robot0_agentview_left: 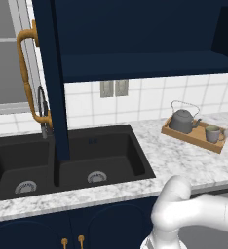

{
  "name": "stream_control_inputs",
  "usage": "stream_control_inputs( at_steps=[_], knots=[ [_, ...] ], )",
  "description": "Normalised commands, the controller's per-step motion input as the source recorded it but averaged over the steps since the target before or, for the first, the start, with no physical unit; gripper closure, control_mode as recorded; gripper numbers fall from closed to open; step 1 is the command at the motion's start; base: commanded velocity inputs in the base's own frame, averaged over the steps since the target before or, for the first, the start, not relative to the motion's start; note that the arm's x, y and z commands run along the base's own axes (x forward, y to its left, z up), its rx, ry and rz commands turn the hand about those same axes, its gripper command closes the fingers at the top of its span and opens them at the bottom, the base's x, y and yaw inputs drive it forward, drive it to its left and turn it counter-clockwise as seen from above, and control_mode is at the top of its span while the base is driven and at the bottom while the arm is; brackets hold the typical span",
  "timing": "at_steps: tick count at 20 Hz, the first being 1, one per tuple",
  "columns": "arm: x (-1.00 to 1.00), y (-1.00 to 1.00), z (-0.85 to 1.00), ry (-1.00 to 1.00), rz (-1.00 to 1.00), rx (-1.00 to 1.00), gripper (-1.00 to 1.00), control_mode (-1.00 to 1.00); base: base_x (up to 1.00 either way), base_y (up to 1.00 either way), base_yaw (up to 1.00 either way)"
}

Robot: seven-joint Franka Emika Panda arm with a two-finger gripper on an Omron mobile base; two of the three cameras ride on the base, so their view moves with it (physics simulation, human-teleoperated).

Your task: Pick the kettle from the counter and place it on the tray. Then pick the mug from the cabinet and place it on the tray. Then close the cabinet doors.

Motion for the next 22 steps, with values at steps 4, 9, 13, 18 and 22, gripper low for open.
stream_control_inputs(
  at_steps=[4, 9, 13, 18, 22],
  knots=[
    [-0.17, -0.02, 0.24, -0.03, 0.0, 0.09, -1.0, -1.0, 0.0, 0.0, 0.0],
    [-0.34, -0.06, 0.24, -0.08, 0.0, 0.09, -1.0, -1.0, 0.0, 0.0, 0.0],
    [-0.25, -0.04, 0.14, -0.05, 0.0, 0.08, -1.0, -1.0, 0.0, 0.0, 0.0],
    [-0.01, -0.03, 0.0, 0.0, 0.0, 0.05, -1.0, -1.0, 0.0, 0.0, 0.0],
    [-0.15, -0.09, 0.0, -0.05, 0.0, 0.11, -1.0, -1.0, 0.0, 0.0, 0.0]
  ],
)
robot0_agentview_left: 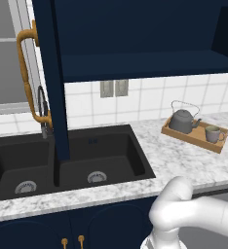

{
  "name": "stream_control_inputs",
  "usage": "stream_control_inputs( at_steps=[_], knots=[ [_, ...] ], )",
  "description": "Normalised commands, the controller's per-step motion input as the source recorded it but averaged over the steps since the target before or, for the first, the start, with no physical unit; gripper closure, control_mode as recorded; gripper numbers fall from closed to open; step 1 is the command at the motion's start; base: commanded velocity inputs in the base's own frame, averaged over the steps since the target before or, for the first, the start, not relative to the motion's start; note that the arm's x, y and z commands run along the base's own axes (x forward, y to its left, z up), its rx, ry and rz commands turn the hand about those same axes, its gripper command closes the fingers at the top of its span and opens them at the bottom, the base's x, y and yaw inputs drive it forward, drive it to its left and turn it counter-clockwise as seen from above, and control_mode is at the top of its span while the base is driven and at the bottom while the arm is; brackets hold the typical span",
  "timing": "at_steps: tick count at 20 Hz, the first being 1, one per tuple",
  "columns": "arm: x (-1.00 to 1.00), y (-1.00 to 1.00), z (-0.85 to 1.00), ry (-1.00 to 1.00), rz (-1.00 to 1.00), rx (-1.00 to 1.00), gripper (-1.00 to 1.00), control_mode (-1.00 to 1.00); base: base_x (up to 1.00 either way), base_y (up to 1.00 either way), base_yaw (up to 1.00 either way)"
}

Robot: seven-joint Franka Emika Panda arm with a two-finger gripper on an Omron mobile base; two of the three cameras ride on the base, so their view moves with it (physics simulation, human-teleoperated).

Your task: Pick the kettle from the counter and place it on the tray. Then pick the mug from the cabinet and place it on the tray. Then close the cabinet doors.

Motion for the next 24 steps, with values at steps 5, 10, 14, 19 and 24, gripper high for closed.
stream_control_inputs(
  at_steps=[5, 10, 14, 19, 24],
  knots=[
    [-0.14, -0.11, 0.0, -0.02, 0.01, 0.1, -1.0, -1.0, 0.0, 0.0, 0.0],
    [-0.04, -0.03, 0.0, -0.17, 0.0, 0.18, -1.0, -1.0, 0.0, 0.0, 0.0],
    [0.0, -0.07, 0.09, -0.16, 0.0, 0.22, -1.0, -1.0, 0.0, 0.0, 0.0],
    [0.0, -0.21, 0.34, -0.21, 0.0, 0.25, -1.0, -1.0, 0.0, 0.0, 0.0],
    [-0.01, -0.31, 0.34, -0.17, 0.0, 0.28, -1.0, -1.0, 0.0, 0.0, 0.0]
  ],
)
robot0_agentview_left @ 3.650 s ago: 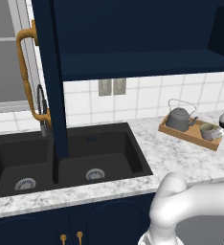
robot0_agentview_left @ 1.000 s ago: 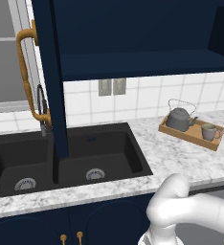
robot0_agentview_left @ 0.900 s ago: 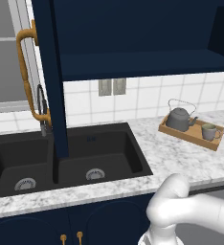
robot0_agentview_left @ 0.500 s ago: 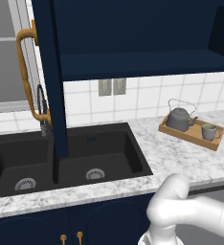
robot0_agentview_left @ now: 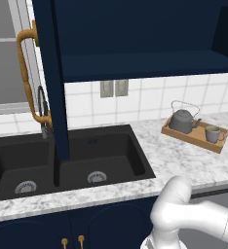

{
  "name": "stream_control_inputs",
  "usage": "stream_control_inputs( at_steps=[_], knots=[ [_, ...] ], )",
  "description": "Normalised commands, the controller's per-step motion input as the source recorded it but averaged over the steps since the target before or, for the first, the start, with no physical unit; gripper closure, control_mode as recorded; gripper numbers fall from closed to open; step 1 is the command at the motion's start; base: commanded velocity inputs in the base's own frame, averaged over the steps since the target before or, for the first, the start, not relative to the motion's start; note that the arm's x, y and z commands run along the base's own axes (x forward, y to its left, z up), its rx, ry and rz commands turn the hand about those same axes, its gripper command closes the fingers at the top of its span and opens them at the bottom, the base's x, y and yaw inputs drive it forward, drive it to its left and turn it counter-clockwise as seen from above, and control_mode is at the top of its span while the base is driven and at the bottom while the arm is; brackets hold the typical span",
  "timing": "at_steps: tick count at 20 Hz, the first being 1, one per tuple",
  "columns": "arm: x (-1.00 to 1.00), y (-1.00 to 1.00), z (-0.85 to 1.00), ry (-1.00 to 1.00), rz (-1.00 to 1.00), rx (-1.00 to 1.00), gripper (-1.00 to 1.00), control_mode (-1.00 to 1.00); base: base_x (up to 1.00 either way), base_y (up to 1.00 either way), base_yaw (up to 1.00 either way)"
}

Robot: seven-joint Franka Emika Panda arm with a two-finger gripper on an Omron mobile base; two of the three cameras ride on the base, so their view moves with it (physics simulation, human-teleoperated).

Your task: Pick the kettle from the counter and place it on the tray. Then pick the mug from the cabinet and place it on the tray. Then close the cabinet doors.

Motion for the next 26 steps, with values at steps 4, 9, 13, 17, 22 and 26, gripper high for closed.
stream_control_inputs(
  at_steps=[4, 9, 13, 17, 22, 26],
  knots=[
    [0.0, -0.24, 0.18, -0.1, 0.0, 0.26, -1.0, -1.0, 0.0, 0.0, 0.0],
    [0.0, -0.14, 0.1, -0.13, 0.0, 0.07, 1.0, -1.0, 0.0, 0.0, 0.0],
    [0.0, -0.12, 0.0, -0.04, 0.0, 0.06, 1.0, -1.0, 0.0, 0.0, 0.0],
    [0.0, -0.22, 0.0, 0.0, 0.0, 0.09, 1.0, -1.0, 0.0, 0.0, 0.0],
    [0.0, -0.32, 0.22, 0.0, 0.0, 0.29, 1.0, -1.0, 0.0, 0.0, 0.0],
    [0.0, -0.24, 0.4, -0.11, 0.0, 0.25, 1.0, -1.0, 0.0, 0.0, 0.0]
  ],
)
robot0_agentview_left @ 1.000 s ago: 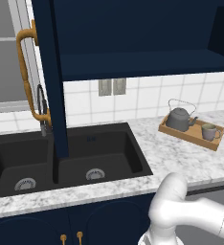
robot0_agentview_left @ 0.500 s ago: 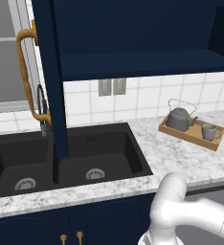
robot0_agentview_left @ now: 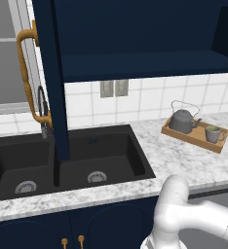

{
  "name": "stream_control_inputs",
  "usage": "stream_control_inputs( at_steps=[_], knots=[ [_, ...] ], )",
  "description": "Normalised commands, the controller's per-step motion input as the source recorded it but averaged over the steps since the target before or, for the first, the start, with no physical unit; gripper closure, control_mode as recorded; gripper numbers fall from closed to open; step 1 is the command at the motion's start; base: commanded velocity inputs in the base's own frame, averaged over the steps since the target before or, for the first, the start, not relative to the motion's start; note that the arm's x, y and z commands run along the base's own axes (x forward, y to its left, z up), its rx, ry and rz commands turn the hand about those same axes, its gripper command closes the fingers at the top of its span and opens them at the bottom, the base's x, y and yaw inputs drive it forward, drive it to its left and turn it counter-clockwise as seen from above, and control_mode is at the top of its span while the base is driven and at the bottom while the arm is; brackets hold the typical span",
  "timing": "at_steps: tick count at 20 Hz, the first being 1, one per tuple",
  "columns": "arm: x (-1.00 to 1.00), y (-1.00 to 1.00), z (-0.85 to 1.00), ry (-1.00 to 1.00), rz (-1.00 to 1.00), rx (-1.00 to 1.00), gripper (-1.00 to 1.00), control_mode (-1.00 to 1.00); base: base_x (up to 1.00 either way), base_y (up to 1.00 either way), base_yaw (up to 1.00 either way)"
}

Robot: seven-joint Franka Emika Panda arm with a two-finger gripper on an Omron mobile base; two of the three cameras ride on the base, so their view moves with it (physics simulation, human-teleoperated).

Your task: Pick the kettle from the counter and place it on the tray. Then pick the mug from the cabinet and place it on the tray. Then close the cabinet doors.

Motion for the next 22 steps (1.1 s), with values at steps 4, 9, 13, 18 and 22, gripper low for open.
stream_control_inputs(
  at_steps=[4, 9, 13, 18, 22],
  knots=[
    [-0.01, -0.28, 0.3, -0.16, 0.0, 0.18, 1.0, -1.0, 0.0, 0.0, 0.0],
    [0.0, -0.25, 0.08, -0.15, 0.0, 0.15, 1.0, -1.0, 0.0, 0.0, 0.0],
    [0.0, -0.33, 0.22, -0.15, 0.03, 0.19, 1.0, -1.0, 0.0, 0.0, 0.0],
    [0.0, -0.28, 0.22, -0.16, 0.02, 0.08, 1.0, -1.0, 0.0, 0.0, 0.0],
    [0.0, -0.25, 0.19, -0.13, 0.0, 0.05, 1.0, -1.0, 0.0, 0.0, 0.0]
  ],
)
